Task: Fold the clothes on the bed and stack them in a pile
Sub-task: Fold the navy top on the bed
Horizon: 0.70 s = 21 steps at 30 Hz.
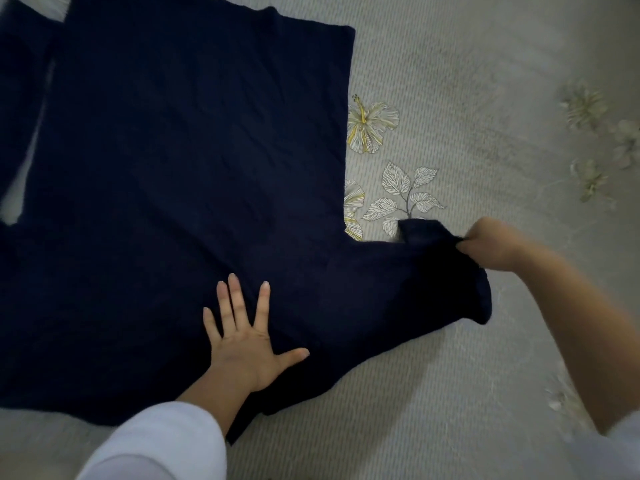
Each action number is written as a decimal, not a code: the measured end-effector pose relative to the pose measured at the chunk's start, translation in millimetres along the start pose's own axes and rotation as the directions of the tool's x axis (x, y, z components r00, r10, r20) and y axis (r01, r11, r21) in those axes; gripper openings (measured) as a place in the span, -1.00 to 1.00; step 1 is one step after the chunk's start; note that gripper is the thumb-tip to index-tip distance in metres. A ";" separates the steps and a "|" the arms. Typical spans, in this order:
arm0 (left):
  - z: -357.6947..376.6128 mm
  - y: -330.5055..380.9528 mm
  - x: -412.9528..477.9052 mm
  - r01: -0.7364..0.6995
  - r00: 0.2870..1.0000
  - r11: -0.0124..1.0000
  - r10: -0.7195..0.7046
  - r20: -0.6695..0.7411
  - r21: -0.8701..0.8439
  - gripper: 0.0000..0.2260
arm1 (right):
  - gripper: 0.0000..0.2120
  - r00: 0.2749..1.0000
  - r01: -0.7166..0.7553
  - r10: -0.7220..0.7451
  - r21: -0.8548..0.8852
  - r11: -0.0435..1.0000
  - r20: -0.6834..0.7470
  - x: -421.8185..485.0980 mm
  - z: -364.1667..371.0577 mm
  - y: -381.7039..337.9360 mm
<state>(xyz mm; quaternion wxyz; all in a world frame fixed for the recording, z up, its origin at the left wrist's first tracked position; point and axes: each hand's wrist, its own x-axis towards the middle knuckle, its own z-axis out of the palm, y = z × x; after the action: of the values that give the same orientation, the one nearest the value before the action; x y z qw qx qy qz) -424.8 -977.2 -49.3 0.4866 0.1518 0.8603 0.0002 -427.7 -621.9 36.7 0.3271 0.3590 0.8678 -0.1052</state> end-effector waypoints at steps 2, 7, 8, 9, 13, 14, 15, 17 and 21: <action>-0.4 -0.8 -0.1 -0.022 1.000 1.000 0.022 -0.003 -0.010 0.13 | -0.76 0.986 -0.033 0.097 0.405 0.914 -0.138 -9.1 -15.2 -22.4; 1.4 -13.3 -4.9 -0.151 0.988 0.988 0.152 -0.034 0.025 0.17 | -0.81 0.911 0.190 0.218 0.826 0.530 -0.349 -39.1 -34.4 -135.6; 2.3 -21.3 -6.5 -0.203 0.977 0.979 0.204 -0.062 0.030 0.14 | -0.82 0.898 0.248 0.205 0.832 0.497 -0.390 -43.2 -38.1 -161.1; 2.4 -31.0 -7.5 -0.260 0.961 0.965 0.262 -0.089 0.036 0.09 | -0.82 0.881 0.311 0.183 0.827 0.469 -0.436 -47.3 -42.5 -186.3; -7.3 -73.2 -5.6 -0.464 0.874 0.884 0.468 -0.129 0.058 -0.09 | -0.62 0.769 0.545 0.055 0.698 0.464 -0.637 -55.8 -59.9 -294.3; -11.1 -81.0 -4.2 -0.504 0.851 0.860 0.509 -0.127 0.072 -0.12 | -0.59 0.745 0.583 -0.034 0.626 0.519 -0.666 -57.8 -61.2 -323.1; -14.6 -86.7 -2.9 -0.539 0.829 0.838 0.545 -0.122 0.082 -0.16 | -0.60 0.745 0.599 -0.164 0.540 0.591 -0.646 -59.9 -59.4 -350.0; -20.6 -94.2 -1.7 -0.597 0.792 0.798 0.603 -0.099 0.084 -0.27 | -0.67 0.792 0.582 -0.408 0.362 0.728 -0.453 -59.7 -46.6 -388.9; -25.5 -101.4 -5.3 -0.673 0.738 0.738 0.674 -0.029 0.039 -0.42 | -0.69 0.868 0.497 -0.483 0.203 0.844 -0.116 -50.1 7.9 -383.2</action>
<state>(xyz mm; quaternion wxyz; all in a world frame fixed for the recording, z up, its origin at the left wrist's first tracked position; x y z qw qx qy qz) -470.1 -1071.5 -46.5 0.4339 0.4587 0.7570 0.1682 -662.6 -929.0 42.9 0.2200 0.1634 0.9223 -0.2726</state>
